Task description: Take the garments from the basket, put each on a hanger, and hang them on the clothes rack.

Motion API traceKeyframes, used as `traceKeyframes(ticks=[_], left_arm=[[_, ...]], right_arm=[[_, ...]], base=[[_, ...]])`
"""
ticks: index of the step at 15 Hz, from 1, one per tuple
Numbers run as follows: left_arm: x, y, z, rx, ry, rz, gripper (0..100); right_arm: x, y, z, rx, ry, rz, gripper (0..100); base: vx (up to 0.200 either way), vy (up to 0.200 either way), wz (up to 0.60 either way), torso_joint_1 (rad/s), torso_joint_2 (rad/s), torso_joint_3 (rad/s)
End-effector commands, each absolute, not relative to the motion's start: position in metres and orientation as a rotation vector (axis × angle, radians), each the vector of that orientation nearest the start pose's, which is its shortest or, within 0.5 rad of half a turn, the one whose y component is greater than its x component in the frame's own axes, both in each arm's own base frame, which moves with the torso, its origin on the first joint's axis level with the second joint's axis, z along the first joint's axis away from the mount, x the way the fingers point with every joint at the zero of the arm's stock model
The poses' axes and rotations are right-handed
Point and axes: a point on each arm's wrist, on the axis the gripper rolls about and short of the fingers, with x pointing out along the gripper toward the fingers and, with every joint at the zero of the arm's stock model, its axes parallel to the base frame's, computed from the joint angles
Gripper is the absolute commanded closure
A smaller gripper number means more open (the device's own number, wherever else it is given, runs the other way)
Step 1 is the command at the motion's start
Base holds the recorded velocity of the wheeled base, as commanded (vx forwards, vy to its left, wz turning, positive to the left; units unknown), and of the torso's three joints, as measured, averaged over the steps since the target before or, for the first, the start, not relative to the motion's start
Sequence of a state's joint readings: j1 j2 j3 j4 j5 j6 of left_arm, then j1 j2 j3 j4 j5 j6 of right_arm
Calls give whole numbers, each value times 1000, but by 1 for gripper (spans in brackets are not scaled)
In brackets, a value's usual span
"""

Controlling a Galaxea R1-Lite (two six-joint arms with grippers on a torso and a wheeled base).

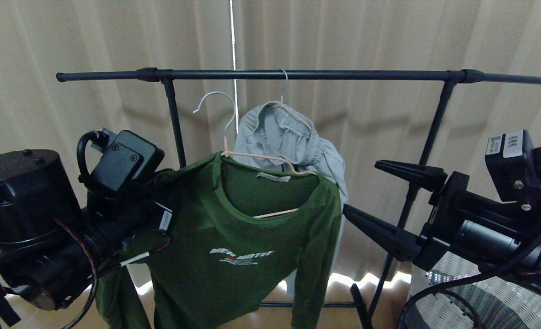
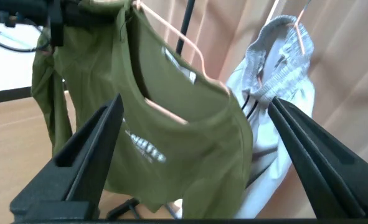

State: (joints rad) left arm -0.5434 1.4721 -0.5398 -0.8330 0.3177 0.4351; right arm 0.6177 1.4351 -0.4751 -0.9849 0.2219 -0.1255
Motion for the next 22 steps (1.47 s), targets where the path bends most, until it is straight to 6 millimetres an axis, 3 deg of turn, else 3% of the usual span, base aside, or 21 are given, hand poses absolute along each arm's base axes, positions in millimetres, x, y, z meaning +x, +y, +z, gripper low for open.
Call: traceKeyframes(ticks=[1,6,9,14,17,22], left_arm=[[198,-128,193,453,31,-299,100],[186,-138,189,455,21,-364,100],[180,-138,185,449,-13,-378,100],[168,-154,185,446,-40,-463,100],[175,-165,174,471,-7,-484,100],[176,-166,176,471,-13,-482,100]], right_arm=[[187,139,197,-134,-68,835,0],[219,157,190,-207,-57,768,0],[226,149,188,-217,-51,726,0],[227,147,186,-259,-57,717,0],[221,149,182,-338,-74,735,0],[216,152,177,-343,-58,756,0]], base=[[0,0,0,0,0,0],[0,0,0,0,0,0],[0,0,0,0,0,0],[0,0,0,0,0,0],[0,0,0,0,0,0],[0,0,0,0,0,0]])
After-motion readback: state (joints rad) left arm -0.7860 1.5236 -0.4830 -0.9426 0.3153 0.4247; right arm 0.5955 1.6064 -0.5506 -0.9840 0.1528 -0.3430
